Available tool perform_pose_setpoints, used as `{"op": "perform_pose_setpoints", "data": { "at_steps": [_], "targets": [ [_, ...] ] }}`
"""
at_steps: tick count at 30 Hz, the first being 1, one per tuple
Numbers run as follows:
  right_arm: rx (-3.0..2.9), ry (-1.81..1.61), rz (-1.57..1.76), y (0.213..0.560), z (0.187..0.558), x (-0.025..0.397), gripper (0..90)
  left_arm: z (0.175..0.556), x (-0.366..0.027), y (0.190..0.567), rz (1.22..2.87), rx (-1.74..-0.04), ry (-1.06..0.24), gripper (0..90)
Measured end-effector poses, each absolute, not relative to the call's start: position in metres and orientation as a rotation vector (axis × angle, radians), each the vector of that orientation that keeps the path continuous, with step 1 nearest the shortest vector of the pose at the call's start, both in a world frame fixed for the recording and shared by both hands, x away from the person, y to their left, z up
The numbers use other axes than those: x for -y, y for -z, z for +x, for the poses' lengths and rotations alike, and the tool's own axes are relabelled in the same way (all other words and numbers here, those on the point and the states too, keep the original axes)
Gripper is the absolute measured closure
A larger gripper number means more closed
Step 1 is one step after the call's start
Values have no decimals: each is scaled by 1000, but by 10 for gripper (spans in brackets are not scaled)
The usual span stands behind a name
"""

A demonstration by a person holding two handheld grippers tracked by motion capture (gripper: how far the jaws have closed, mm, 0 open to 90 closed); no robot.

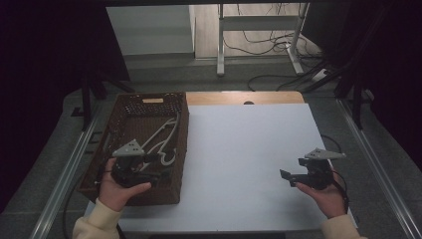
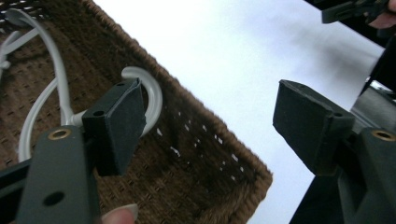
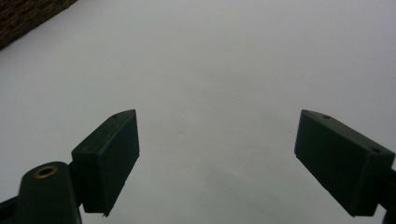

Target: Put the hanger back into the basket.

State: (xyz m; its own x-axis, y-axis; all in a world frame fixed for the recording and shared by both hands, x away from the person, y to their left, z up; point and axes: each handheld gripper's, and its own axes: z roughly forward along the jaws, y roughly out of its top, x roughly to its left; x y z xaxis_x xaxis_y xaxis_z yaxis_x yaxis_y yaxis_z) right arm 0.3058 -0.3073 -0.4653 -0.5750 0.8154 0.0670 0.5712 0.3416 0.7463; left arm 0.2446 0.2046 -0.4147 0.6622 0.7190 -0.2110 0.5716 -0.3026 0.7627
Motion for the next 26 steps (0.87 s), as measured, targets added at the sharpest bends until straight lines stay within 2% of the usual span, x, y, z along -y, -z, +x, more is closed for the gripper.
{"op": "perform_pose_setpoints", "data": {
  "at_steps": [3,26],
  "targets": [
    [-2296,-1087,1215,465,305,305,141,242,-207,416,1999,-1018,-241,251],
    [-2292,-1083,1202,465,303,306,139,244,-216,415,1987,-1005,-236,236]
  ]
}}
